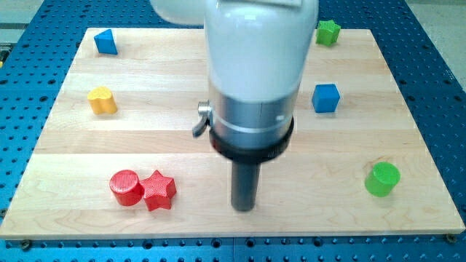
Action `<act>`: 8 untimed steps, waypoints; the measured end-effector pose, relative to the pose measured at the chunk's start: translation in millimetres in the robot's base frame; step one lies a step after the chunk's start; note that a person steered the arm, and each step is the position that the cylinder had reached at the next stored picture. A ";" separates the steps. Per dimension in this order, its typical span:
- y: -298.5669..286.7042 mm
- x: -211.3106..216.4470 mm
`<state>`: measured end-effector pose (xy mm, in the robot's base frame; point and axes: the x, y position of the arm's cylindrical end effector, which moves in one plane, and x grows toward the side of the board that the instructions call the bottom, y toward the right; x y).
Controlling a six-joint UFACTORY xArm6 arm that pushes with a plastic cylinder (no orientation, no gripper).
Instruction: Push the blue cube to the bottom of the triangle
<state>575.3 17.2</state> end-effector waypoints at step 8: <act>132.8 -105.6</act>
<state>469.7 150.0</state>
